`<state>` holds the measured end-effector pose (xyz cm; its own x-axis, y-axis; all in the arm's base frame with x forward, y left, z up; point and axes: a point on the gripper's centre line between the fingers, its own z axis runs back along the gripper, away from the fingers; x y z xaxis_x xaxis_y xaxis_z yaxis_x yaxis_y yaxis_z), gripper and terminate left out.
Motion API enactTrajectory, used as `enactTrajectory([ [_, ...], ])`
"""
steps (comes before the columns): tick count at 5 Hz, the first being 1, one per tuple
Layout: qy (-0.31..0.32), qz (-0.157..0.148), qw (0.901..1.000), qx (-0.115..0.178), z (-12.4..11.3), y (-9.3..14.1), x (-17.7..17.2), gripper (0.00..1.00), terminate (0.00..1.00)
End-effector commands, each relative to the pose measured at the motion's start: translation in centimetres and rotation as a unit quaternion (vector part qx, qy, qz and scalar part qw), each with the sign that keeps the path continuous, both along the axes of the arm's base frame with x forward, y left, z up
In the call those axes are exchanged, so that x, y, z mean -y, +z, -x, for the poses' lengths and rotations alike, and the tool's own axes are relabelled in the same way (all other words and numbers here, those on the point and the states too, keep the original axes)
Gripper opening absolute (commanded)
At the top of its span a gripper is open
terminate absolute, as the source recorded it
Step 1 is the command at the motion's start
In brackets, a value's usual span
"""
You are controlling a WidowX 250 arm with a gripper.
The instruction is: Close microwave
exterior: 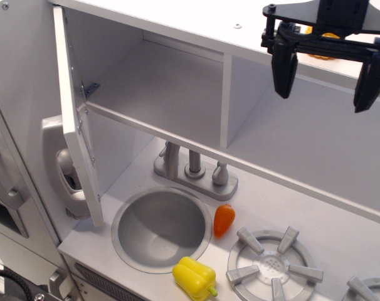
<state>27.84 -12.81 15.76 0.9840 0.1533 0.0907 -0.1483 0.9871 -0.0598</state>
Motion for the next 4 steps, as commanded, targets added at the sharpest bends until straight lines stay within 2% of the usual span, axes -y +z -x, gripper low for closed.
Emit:
enactTrajectory([
  [1, 0.000, 0.000, 1.0000, 0.000, 0.0, 0.0, 0.0, 1.00, 0.00],
  [2, 0.007, -0.010, 0.9995, 0.029, -0.5, 0.9, -1.8, 1.00, 0.00],
  [3, 0.027, 0.003, 0.9990, 0.036, -0.5, 1.5, -4.8, 1.00, 0.00],
  [4, 0.020, -0.002, 0.9983, 0.056, 0.5, 2.0, -8.4, 1.00, 0.00],
])
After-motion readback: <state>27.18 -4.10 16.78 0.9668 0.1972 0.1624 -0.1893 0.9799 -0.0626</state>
